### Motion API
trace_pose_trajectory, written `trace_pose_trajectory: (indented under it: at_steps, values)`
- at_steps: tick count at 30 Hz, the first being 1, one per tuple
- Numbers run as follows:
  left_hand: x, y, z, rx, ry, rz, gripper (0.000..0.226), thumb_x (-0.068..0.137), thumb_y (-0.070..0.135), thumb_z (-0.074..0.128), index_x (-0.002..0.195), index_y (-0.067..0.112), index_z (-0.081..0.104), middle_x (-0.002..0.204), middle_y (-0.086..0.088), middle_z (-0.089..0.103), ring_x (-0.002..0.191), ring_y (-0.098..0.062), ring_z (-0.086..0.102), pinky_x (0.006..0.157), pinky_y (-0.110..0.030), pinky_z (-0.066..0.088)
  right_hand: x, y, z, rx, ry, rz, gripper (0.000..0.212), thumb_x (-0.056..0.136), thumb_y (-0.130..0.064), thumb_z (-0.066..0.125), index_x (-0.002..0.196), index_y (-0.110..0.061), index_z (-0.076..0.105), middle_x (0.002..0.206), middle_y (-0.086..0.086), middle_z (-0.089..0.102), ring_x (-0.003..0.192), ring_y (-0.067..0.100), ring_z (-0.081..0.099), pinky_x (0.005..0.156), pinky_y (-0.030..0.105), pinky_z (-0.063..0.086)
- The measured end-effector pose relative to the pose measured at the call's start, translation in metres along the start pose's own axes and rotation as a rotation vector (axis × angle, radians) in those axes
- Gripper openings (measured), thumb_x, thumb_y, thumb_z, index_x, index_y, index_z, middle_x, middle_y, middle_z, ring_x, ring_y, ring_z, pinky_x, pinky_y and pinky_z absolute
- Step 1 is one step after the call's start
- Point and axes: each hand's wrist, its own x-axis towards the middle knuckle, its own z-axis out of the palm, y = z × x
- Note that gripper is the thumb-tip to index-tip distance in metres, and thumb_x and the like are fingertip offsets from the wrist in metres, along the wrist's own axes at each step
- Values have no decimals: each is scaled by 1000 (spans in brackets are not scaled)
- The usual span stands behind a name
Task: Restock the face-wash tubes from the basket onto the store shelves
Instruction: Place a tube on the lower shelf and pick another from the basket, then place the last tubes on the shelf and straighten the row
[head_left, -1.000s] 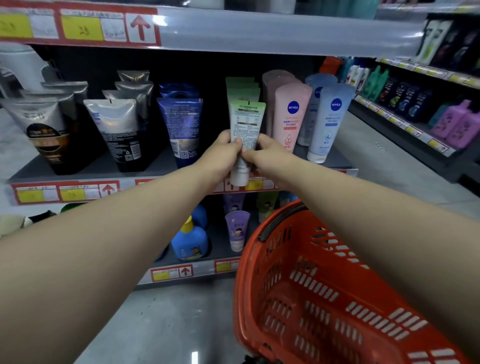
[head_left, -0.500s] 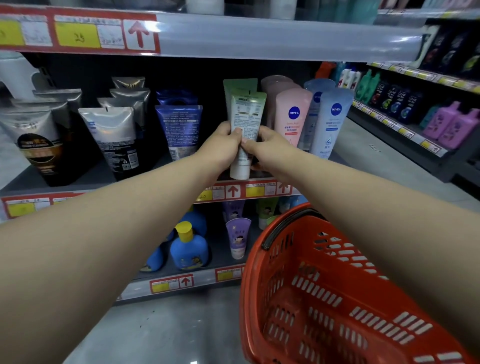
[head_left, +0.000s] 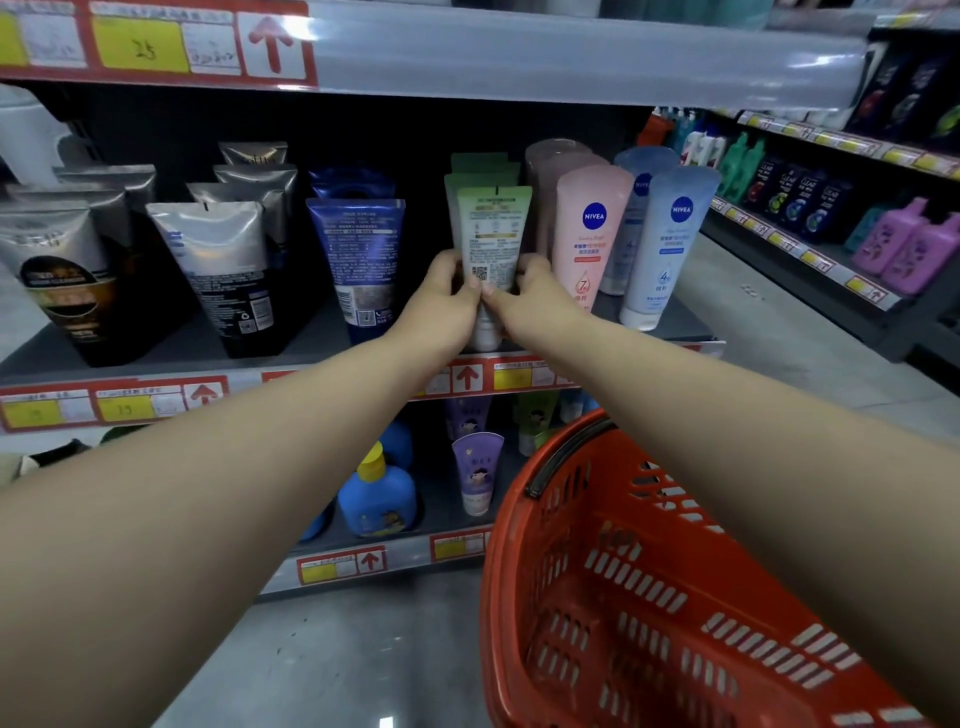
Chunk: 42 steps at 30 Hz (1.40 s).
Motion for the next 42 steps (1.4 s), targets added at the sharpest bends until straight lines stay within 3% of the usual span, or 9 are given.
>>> trace_pose_trajectory:
  at_steps: [4, 8, 13, 18, 25, 32, 36, 39, 42]
  values:
    - [2, 0, 1, 13, 47, -26, 40, 100, 18, 39, 139, 17, 28, 132, -4, 53, 113, -17, 54, 101, -36, 45, -1, -1, 1, -74, 19, -9, 46, 97, -17, 51, 136, -5, 31, 134, 11, 53, 120, 22, 52, 90, 25, 39]
    - [-2, 2, 2, 106, 2, -11, 37, 101, 21, 38, 138, 17, 35, 132, -4, 53, 111, -13, 51, 95, -26, 39, -1, 1, 3, -166, 24, -29, 36, 97, -14, 46, 131, -6, 36, 133, 11, 52, 117, 22, 52, 90, 27, 39]
    - [-5, 4, 2, 145, -11, -21, 39, 100, 18, 38, 139, 17, 34, 134, -4, 52, 116, -16, 50, 95, -26, 37, -5, 3, 5, -228, 24, -34, 35, 97, -12, 46, 129, -2, 39, 131, 12, 53, 117, 24, 52, 90, 28, 40]
    - [-11, 9, 0, 245, -46, -48, 43, 96, 14, 47, 138, 16, 40, 124, 3, 53, 104, -9, 48, 85, -20, 36, -10, -2, 1, -259, 0, -18, 36, 95, -8, 48, 129, -1, 39, 129, 14, 54, 118, 26, 53, 91, 27, 40]
    - [-23, 20, 1, 350, -55, -140, 40, 91, 7, 51, 131, 9, 50, 128, -8, 57, 111, -20, 54, 89, -25, 42, -21, -10, -8, -320, -98, 2, 38, 94, -10, 51, 128, 0, 38, 126, 13, 55, 116, 24, 54, 97, 32, 44]
    - [-40, 29, 12, 222, -70, -143, 33, 93, 3, 47, 124, 8, 57, 107, -2, 57, 101, -14, 52, 83, -24, 39, -33, -11, -11, -290, -130, 29, 33, 98, -9, 44, 129, 0, 39, 129, 12, 55, 117, 26, 52, 86, 27, 41]
    - [-36, 26, 14, 179, -61, -163, 33, 93, 4, 49, 124, 9, 57, 113, -8, 60, 105, -18, 54, 93, -30, 44, -32, -7, -10, -298, -148, 25, 32, 100, -8, 39, 131, -1, 39, 131, 13, 53, 119, 29, 50, 89, 30, 41]
    - [-38, 24, 15, 181, -87, -162, 36, 89, 7, 53, 125, 9, 56, 116, -8, 61, 111, -21, 55, 102, -36, 44, -29, -1, -8, -318, -93, 14, 41, 92, -13, 55, 129, -2, 41, 128, 14, 56, 116, 28, 54, 92, 32, 43]
    - [-38, 19, 11, 212, -63, -172, 46, 79, 18, 57, 123, 6, 56, 118, -12, 63, 110, -25, 59, 99, -44, 48, -29, 5, -5, -319, -68, 6, 44, 89, -16, 59, 127, -3, 43, 128, 14, 56, 116, 28, 55, 90, 31, 44]
